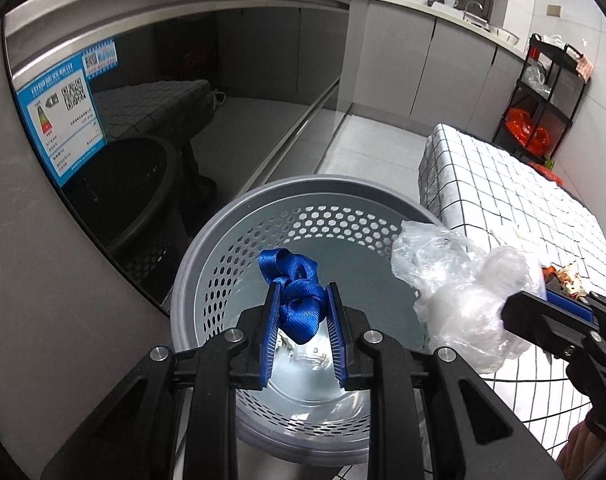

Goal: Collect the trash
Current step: 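Carry ribbon and bag over the basket and open both grippers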

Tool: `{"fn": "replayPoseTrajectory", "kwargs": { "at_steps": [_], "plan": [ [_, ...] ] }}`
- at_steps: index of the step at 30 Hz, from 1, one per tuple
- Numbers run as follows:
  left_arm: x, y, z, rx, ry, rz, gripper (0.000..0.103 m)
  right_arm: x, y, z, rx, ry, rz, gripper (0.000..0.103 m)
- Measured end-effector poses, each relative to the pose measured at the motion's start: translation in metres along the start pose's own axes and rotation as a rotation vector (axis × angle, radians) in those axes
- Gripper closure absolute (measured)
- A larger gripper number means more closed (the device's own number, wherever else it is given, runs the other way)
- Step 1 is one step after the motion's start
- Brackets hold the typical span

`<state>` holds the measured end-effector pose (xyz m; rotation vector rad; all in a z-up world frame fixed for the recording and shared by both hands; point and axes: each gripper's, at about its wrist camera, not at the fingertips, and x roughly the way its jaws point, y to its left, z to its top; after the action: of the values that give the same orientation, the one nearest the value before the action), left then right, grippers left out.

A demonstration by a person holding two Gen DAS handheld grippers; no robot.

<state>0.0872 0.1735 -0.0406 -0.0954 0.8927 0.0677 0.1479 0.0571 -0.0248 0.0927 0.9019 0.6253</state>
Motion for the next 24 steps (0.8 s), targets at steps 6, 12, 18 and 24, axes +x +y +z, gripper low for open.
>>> {"fn": "replayPoseTrajectory", "kwargs": {
  "at_steps": [6, 12, 18, 24],
  "plan": [
    [0.006, 0.004, -0.003, -0.011, 0.021, 0.002, 0.078, 0.015, -0.003, 0.003, 0.012, 0.025, 0.01, 0.087],
    [0.003, 0.008, -0.003, -0.022, 0.015, 0.013, 0.061, 0.019, -0.006, 0.005, 0.018, 0.025, 0.01, 0.063],
    [0.0, 0.01, -0.005, -0.031, 0.014, 0.023, 0.052, 0.017, -0.01, 0.002, 0.035, 0.02, 0.004, 0.061],
    [-0.004, 0.008, -0.006, -0.03, 0.011, 0.026, 0.05, 0.01, -0.012, 0.001, 0.04, 0.001, 0.0, 0.056]
  ]
}}
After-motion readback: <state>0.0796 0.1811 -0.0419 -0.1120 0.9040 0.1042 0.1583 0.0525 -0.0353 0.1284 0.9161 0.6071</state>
